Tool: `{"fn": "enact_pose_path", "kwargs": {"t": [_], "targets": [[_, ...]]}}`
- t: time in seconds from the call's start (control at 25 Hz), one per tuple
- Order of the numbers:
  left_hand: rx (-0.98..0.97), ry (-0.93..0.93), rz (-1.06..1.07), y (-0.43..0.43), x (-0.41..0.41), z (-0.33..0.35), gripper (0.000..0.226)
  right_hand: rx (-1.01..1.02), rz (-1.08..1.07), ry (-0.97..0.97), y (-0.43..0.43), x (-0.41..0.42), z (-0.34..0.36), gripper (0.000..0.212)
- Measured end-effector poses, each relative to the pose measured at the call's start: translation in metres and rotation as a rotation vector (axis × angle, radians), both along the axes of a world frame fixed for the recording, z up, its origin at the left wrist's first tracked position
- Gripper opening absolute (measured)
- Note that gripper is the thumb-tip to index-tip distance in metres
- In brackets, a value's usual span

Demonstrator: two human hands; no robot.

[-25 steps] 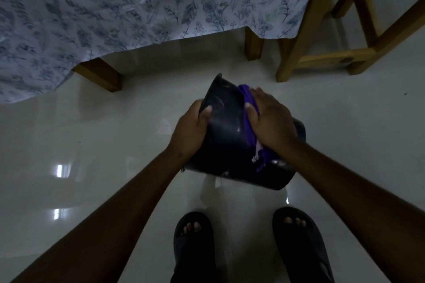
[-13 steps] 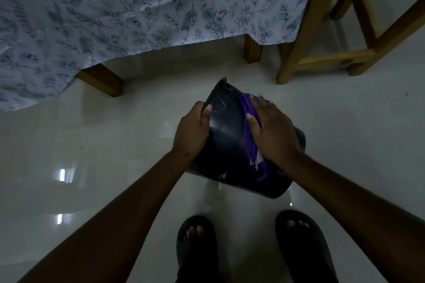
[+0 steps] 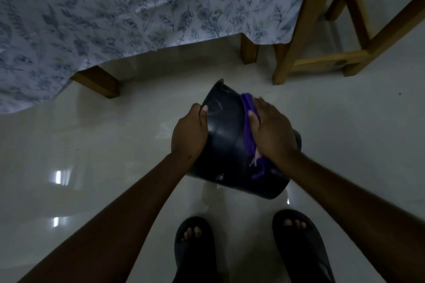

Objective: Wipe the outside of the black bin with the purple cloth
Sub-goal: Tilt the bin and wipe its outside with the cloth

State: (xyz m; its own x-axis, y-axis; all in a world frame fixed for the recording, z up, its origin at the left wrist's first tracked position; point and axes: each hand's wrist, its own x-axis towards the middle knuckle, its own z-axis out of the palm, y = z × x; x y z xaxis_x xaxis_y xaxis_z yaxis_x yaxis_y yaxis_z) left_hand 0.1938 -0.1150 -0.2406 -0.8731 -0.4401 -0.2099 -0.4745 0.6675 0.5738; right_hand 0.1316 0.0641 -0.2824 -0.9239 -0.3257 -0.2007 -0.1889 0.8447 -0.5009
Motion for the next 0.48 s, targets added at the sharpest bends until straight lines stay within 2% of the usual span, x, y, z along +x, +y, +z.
{"fn": "enact_pose_path", "kwargs": {"t": [0.12,0.24,0.4,0.48], "targets": [[-0.053,-0.015,0.0,0.001,-0.002,-0.004,0.038,0.177,0.202,0.168,0.007,0.077,0.002,0.062],[-0.018,0.012,0.007,0.001,0.001,-0.005,0.034,0.129,0.314,0.238,-0.005,0.064,-0.005,0.061],[0.033,0.019,0.007,-0.001,0.004,-0.003,0.037,-0.046,0.036,-0.016,-0.005,-0.015,-0.008,0.056],[0.033,-0.01,0.018,0.001,0.001,-0.003,0.039,-0.012,-0.01,0.015,0.003,0.003,-0.005,0.057]]}}
